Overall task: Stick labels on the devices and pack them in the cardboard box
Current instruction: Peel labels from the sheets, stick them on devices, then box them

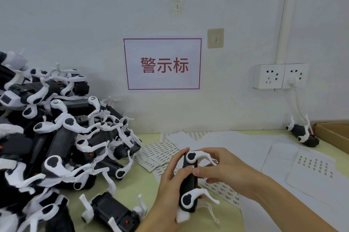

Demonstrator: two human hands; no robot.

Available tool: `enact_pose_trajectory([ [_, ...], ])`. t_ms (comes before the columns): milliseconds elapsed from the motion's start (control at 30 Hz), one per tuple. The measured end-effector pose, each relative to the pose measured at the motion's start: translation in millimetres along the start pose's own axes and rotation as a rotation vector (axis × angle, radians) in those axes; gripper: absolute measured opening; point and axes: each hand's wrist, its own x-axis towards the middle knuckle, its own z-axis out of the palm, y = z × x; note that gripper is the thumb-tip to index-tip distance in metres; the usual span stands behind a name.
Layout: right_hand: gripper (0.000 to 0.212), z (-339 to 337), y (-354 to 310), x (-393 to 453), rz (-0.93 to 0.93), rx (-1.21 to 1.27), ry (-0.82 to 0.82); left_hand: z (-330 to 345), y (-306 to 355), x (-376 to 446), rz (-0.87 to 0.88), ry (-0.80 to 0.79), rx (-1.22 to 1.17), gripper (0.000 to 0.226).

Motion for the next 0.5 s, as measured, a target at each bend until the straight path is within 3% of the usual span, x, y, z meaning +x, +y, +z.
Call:
enact_pose_trajectory([
  [233, 0.026, -6.9, -2.7, -2.4, 0.021, 0.052, -0.065, 0.3, 3.3, -1.5, -0.011, -0.035, -0.024, 0.055],
  [500, 0.015, 0.2, 0.8, 1.2, -0.019, -0.012, 0.096, 2.2, 4.5, -5.0, -0.083, -0.052, -0.104, 0.047],
])
